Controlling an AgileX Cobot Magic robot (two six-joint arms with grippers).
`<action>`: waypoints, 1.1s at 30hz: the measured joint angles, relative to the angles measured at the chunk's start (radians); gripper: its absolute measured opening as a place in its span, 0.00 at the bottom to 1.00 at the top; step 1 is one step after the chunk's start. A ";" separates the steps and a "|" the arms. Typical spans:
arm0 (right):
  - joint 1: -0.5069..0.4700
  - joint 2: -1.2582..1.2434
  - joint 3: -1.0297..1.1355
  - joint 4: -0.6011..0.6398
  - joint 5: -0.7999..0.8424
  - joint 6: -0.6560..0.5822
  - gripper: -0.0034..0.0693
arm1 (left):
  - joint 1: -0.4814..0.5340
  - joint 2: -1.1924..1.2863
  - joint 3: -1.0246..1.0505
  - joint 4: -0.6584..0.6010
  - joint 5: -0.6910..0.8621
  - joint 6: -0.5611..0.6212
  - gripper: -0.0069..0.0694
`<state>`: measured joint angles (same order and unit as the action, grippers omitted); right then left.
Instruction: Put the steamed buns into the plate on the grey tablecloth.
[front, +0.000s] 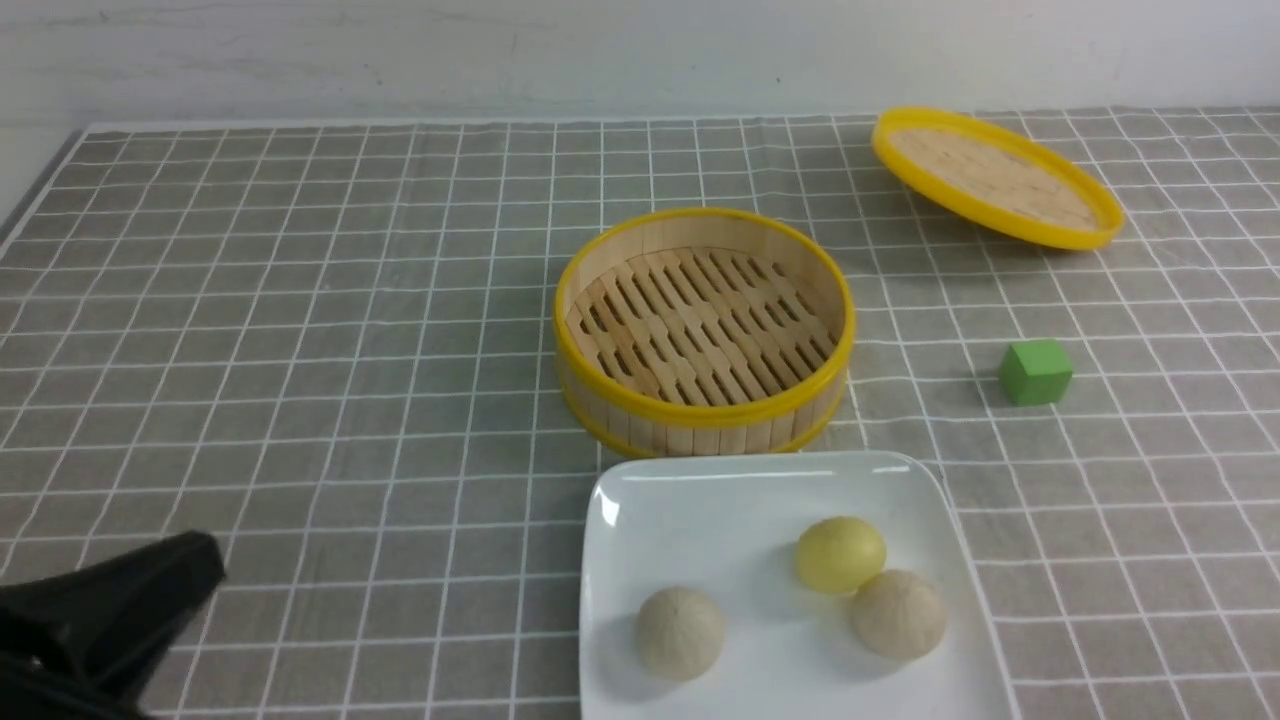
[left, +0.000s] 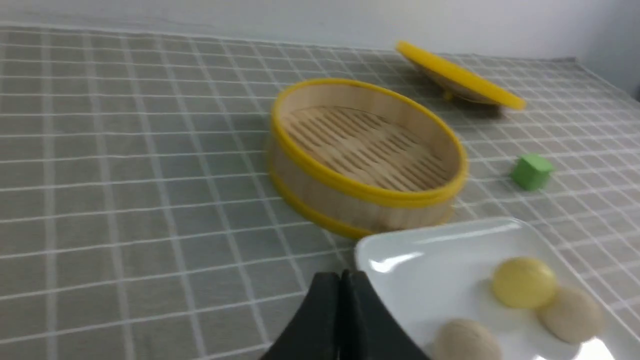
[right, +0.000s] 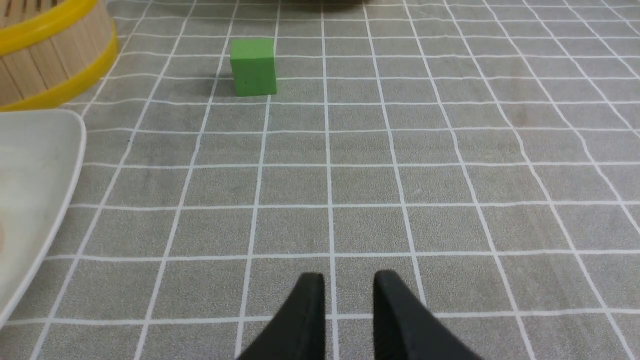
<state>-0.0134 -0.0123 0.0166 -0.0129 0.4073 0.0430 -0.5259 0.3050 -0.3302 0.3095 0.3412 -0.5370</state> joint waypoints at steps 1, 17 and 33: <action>0.000 0.000 0.000 0.000 0.000 0.000 0.28 | 0.011 -0.002 0.000 0.000 0.002 0.002 0.12; 0.000 0.000 0.000 0.000 0.000 0.000 0.32 | 0.529 -0.315 0.350 -0.114 0.050 0.232 0.14; 0.000 0.000 0.000 0.000 0.000 0.000 0.35 | 0.505 -0.316 0.351 -0.114 0.051 0.274 0.16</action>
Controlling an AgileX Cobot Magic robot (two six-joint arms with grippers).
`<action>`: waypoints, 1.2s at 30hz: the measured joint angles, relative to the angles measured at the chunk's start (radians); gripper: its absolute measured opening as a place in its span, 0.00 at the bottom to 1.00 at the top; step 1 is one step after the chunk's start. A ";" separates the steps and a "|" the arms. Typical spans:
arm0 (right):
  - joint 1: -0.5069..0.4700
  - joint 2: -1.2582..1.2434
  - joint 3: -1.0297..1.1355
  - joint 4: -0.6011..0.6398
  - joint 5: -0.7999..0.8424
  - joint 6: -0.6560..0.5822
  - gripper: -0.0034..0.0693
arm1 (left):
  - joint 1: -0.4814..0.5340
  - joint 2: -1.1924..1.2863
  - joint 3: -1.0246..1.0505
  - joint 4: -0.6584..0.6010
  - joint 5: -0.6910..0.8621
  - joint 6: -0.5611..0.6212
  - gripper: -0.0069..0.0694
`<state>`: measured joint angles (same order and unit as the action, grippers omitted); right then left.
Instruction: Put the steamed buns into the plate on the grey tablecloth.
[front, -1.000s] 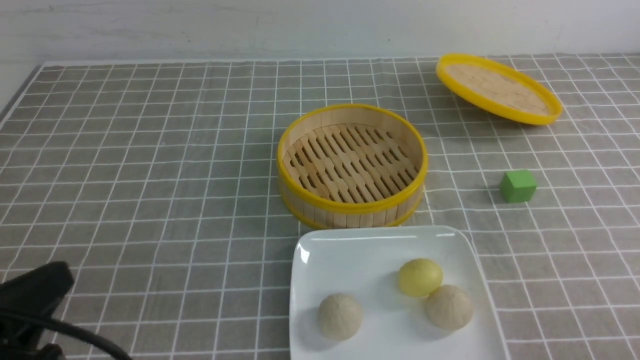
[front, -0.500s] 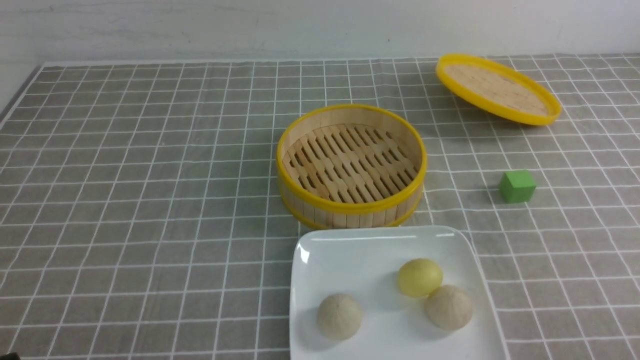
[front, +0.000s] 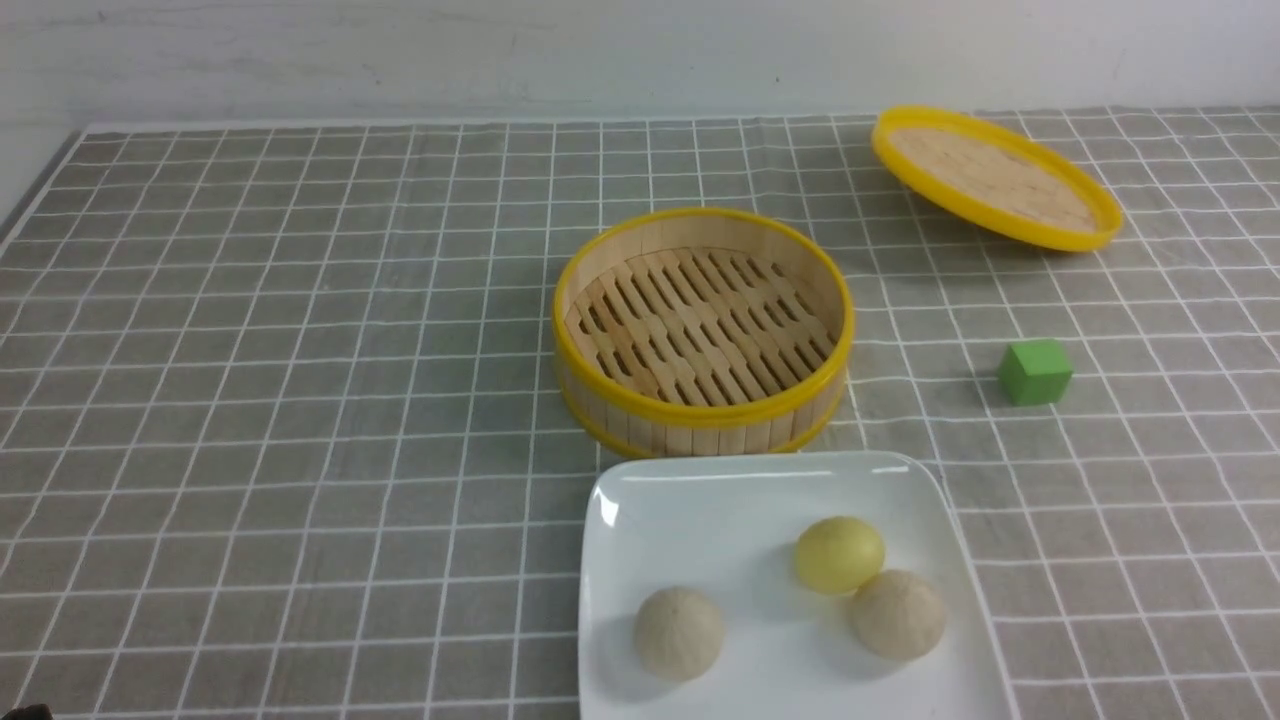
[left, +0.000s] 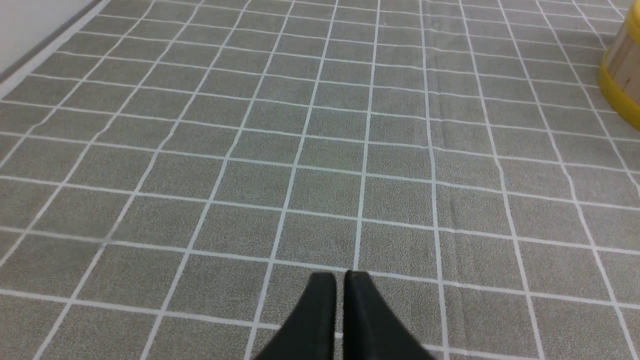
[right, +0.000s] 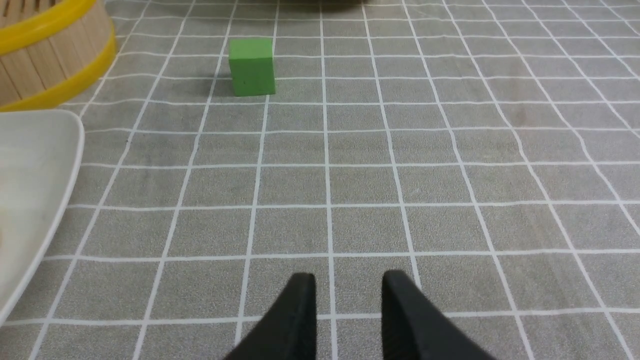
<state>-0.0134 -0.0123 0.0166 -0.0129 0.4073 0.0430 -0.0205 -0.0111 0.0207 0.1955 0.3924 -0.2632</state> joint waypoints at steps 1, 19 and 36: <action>0.000 0.000 0.000 0.000 0.000 0.000 0.35 | 0.000 0.000 0.000 0.000 0.000 0.000 0.16; 0.000 0.000 0.000 0.000 0.000 0.000 0.37 | 0.000 -0.001 0.000 0.000 0.000 0.000 0.18; 0.000 0.000 0.000 0.000 0.000 0.000 0.38 | 0.000 -0.001 0.000 0.001 -0.001 0.000 0.19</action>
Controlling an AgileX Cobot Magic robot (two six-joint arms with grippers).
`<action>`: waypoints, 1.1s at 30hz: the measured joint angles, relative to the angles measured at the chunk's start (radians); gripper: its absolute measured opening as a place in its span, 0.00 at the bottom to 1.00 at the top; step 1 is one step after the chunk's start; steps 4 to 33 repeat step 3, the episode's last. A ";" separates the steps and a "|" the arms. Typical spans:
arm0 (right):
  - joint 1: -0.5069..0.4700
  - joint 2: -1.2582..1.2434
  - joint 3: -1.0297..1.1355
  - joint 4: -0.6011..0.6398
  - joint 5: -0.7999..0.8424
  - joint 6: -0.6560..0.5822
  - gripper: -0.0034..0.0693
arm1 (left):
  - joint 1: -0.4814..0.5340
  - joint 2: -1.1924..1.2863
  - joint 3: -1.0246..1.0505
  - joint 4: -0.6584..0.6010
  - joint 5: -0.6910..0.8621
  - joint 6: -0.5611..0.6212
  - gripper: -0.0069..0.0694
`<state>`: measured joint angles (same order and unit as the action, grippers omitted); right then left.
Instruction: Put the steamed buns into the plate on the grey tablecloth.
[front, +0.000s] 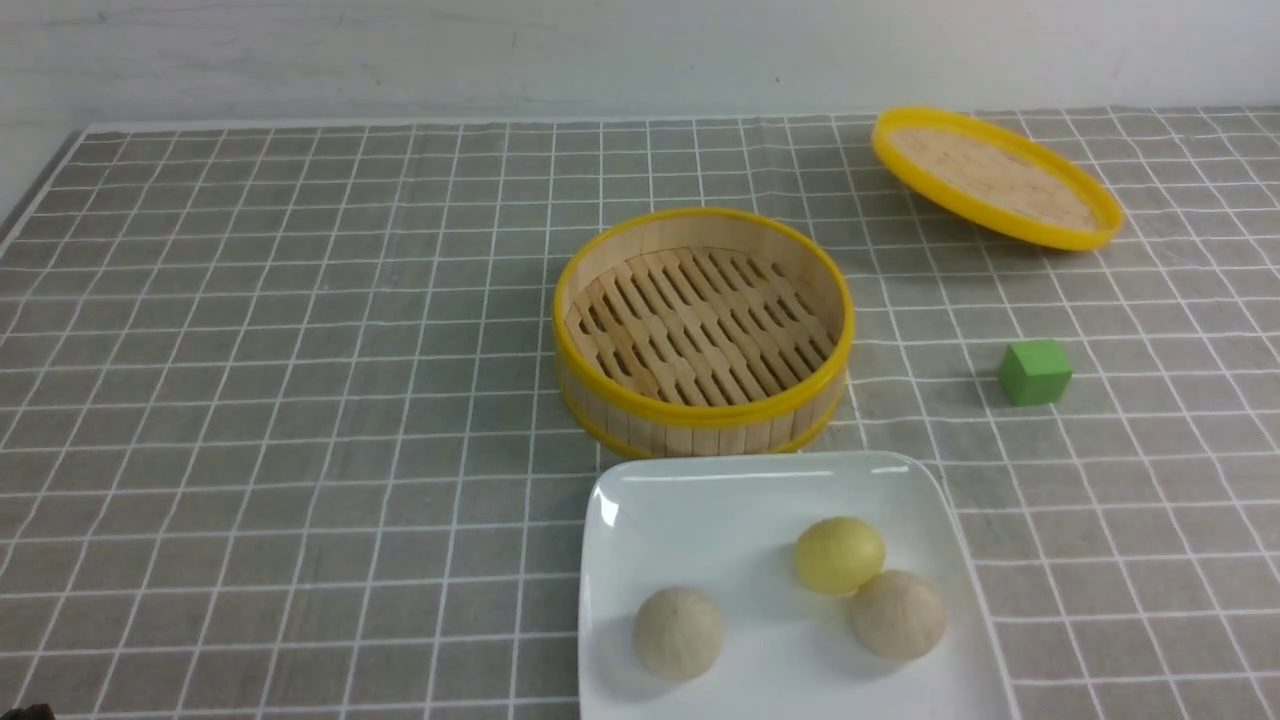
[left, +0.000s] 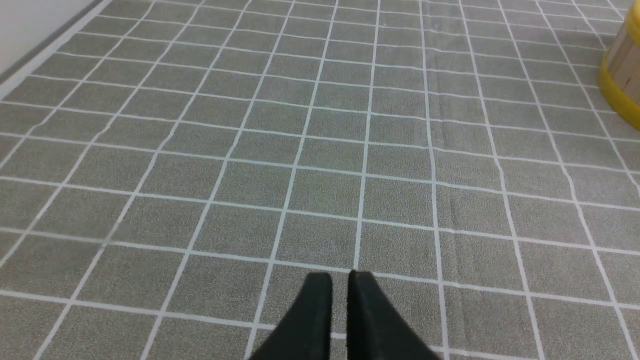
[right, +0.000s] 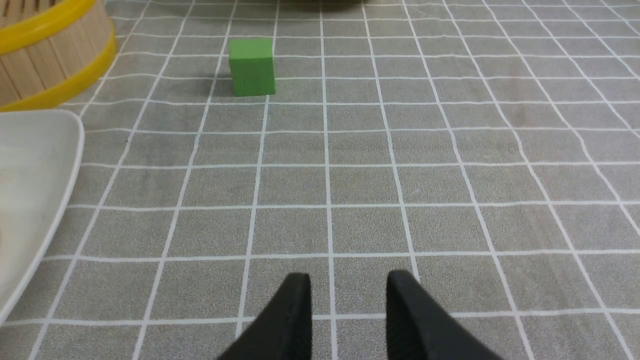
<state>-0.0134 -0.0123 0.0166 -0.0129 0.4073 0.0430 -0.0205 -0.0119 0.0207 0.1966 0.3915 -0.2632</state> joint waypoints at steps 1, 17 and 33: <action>0.000 0.000 0.000 0.000 0.000 0.000 0.38 | 0.000 0.000 0.000 0.000 0.000 0.000 0.20; 0.000 0.000 0.000 0.000 0.000 0.000 0.38 | 0.000 0.000 0.000 0.000 0.000 0.000 0.20; 0.000 0.000 0.000 0.000 0.000 0.000 0.38 | 0.000 0.000 0.000 0.000 0.000 0.000 0.20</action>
